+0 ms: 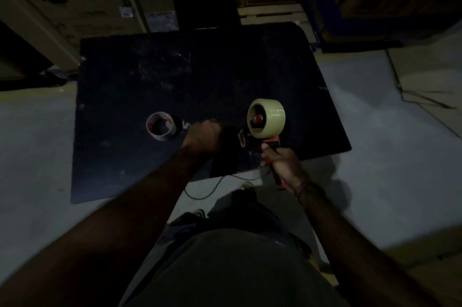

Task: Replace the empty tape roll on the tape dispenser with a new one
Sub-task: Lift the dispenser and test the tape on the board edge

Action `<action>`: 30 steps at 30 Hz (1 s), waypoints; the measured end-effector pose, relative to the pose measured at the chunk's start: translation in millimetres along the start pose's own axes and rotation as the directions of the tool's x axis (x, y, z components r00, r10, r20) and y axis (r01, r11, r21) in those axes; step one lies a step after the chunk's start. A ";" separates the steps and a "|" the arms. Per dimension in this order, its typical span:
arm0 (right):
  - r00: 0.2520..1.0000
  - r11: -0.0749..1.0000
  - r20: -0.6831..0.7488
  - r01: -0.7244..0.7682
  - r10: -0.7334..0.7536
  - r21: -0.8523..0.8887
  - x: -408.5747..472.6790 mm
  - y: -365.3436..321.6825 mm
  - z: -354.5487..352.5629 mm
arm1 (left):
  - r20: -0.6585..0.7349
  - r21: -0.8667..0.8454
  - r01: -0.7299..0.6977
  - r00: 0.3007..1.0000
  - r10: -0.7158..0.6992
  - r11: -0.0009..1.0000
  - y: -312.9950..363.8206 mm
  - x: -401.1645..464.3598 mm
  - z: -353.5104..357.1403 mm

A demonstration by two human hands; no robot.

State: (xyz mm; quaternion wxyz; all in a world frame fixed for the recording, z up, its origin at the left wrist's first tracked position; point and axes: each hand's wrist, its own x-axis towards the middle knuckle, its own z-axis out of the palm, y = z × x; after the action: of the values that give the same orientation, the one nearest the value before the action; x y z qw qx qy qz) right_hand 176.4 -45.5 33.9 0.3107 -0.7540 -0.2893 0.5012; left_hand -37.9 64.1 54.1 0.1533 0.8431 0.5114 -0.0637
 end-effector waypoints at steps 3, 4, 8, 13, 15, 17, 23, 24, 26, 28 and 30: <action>0.998 0.975 -0.017 0.058 -0.064 -0.216 24.0 -21.3 3.5 | -0.025 -0.064 0.098 0.995 -0.099 0.993 -1.6 6.4 -9.9; 0.996 0.956 -0.033 0.067 -0.080 -0.287 33.8 -28.9 4.0 | -0.029 -0.080 0.119 0.992 -0.121 0.990 -3.1 8.1 -12.7; 0.992 0.925 -0.027 0.105 -0.123 -0.366 69.0 -54.9 8.0 | -0.023 -0.072 0.193 0.980 -0.195 0.979 -10.0 10.3 -20.0; 1.000 0.971 0.016 0.028 -0.025 -0.239 104.8 -66.9 28.5 | -0.025 -0.053 0.265 0.963 -0.267 0.963 -19.3 4.5 -22.6; 0.998 0.984 0.062 0.010 0.001 -0.180 113.8 -68.1 34.4 | -0.031 -0.004 0.285 0.958 -0.285 0.958 -21.6 2.0 -20.3; 0.994 0.990 0.107 -0.018 0.033 -0.137 119.0 -69.5 38.6 | -0.035 0.053 0.305 0.952 -0.303 0.951 -22.6 0.1 -17.7; 0.987 0.995 0.157 -0.022 0.038 -0.099 132.8 -71.8 46.3 | 0.008 -0.006 0.332 0.943 -0.332 0.943 -27.7 -0.5 -16.3; 0.987 0.994 0.159 -0.022 0.039 -0.103 136.4 -71.8 46.5 | 0.013 0.000 0.326 0.945 -0.326 0.945 -27.8 0.2 -14.4; 0.985 0.991 0.167 -0.027 0.050 -0.134 141.7 -74.6 46.4 | 0.010 -0.029 0.331 0.943 -0.331 0.943 -25.7 0.6 -14.6; 0.979 0.985 0.196 -0.028 0.062 -0.170 148.4 -77.5 45.5 | -0.013 -0.085 0.349 0.936 -0.351 0.933 -23.7 0.3 -15.9; 0.973 0.970 0.222 -0.010 0.066 -0.244 154.0 -80.5 43.3 | -0.023 -0.105 0.350 0.935 -0.354 0.931 -20.8 0.7 -17.5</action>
State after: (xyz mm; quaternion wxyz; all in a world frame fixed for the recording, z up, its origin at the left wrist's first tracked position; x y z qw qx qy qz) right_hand 176.6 128.9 -6.9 0.1715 -0.7290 -0.3673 0.5516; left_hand -56.7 79.3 66.4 0.1703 0.7303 0.6599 -0.0474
